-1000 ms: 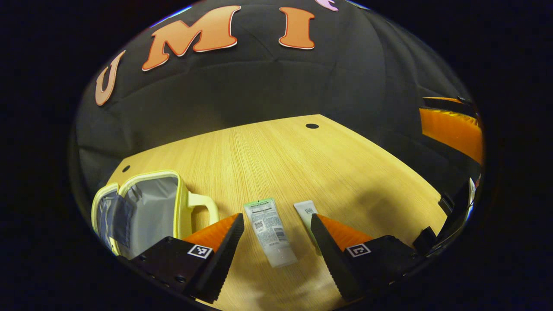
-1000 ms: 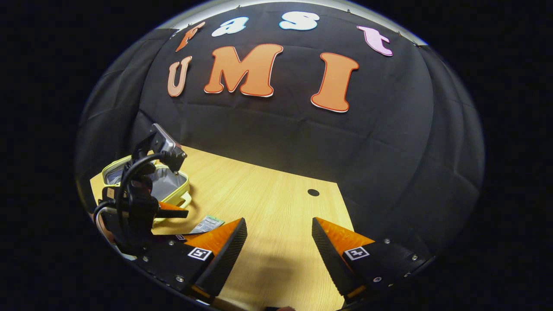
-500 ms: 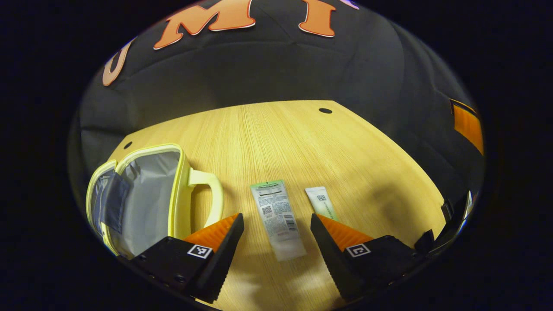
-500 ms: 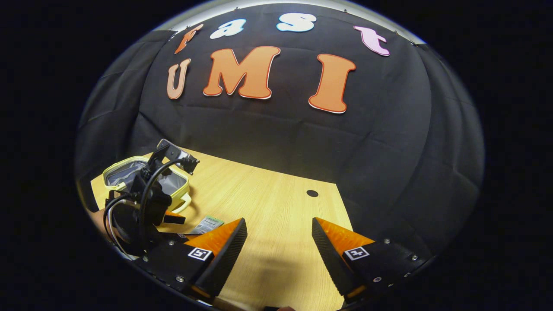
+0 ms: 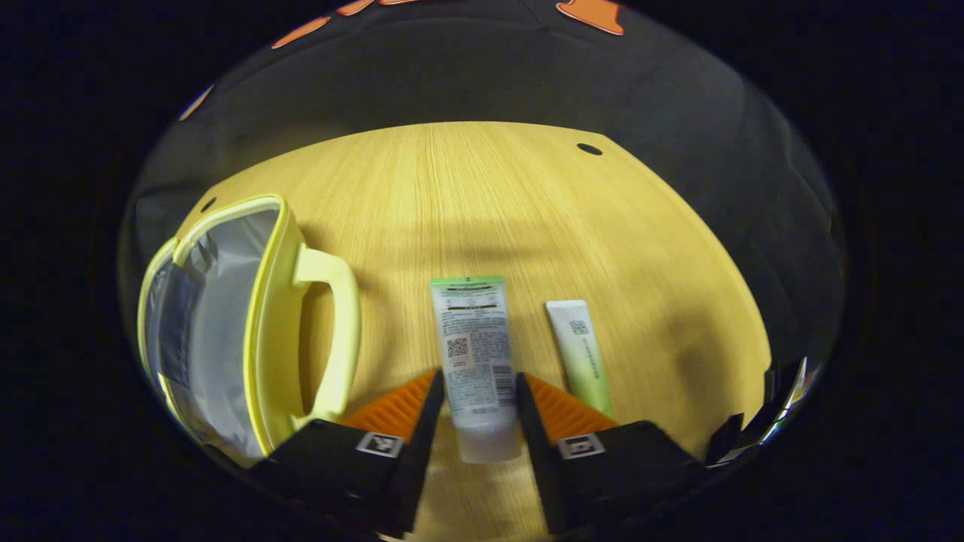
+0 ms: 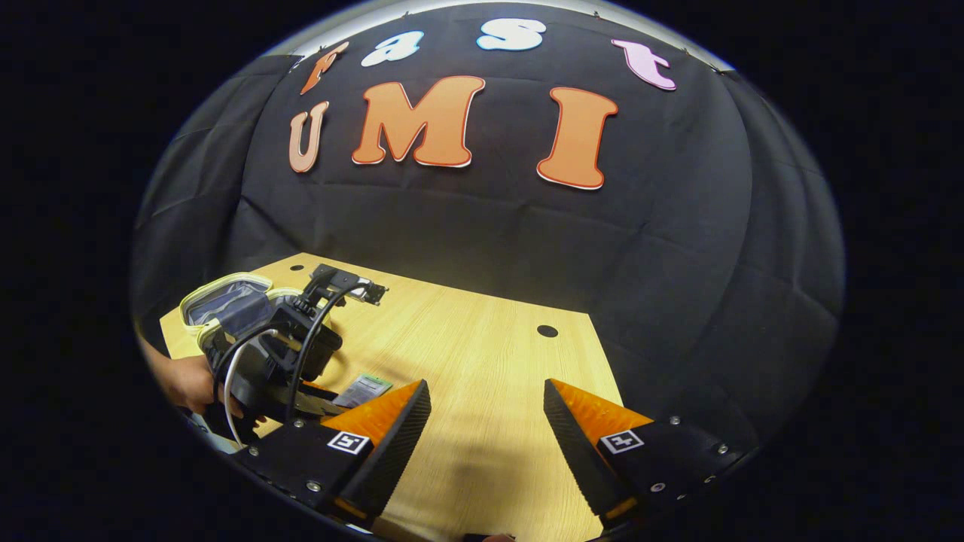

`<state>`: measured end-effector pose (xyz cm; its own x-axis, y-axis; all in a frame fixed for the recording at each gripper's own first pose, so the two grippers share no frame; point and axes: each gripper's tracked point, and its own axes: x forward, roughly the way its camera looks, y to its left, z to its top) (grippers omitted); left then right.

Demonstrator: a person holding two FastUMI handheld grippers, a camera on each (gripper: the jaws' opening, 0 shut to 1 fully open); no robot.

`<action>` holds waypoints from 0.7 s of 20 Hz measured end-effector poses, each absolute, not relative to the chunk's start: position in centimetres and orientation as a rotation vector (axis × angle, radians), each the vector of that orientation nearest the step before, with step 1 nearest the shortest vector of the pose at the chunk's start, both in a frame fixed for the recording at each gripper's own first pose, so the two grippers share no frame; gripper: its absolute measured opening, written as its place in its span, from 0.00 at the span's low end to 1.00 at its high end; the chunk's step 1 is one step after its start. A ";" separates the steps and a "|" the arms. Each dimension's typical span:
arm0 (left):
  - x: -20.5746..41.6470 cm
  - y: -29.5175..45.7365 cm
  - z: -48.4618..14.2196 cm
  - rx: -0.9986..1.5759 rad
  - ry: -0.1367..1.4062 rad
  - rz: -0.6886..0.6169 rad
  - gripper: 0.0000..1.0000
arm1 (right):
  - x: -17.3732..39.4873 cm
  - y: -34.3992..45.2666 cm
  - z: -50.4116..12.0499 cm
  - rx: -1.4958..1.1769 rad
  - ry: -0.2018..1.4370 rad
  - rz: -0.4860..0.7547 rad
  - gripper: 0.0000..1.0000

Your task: First open the suitcase, pack the skin care products into it, and then close the suitcase.

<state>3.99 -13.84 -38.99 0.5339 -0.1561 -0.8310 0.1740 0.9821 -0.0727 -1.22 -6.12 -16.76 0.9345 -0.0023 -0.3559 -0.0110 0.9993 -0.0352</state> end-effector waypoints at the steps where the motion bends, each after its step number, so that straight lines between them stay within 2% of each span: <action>1: 4.1 -14.1 -38.8 0.021 0.983 -0.206 0.55 | -1.3 -6.0 -16.9 -0.035 0.368 0.007 0.96; 3: 4.5 -13.9 -38.7 0.002 0.971 -0.200 0.51 | -1.2 -5.4 -17.3 -0.035 0.380 0.021 0.96; 4: 4.6 -13.6 -38.1 -0.002 0.947 -0.192 0.41 | -1.2 -5.1 -17.4 -0.037 0.385 0.028 0.96; 8: 6.6 -12.2 -30.7 -0.064 0.717 -0.183 0.42 | -0.5 -2.4 -19.5 -0.024 0.463 0.096 0.96; 14: 6.0 -8.5 -19.6 -0.103 0.515 -0.105 0.42 | 0.4 2.0 -23.6 0.044 0.621 0.186 0.96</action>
<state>5.97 -8.46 -19.59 0.8650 -0.1254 -0.4859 0.0737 0.9895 -0.1242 0.38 2.04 -23.58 0.7970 0.1865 -0.5744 -0.1602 0.9823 0.0967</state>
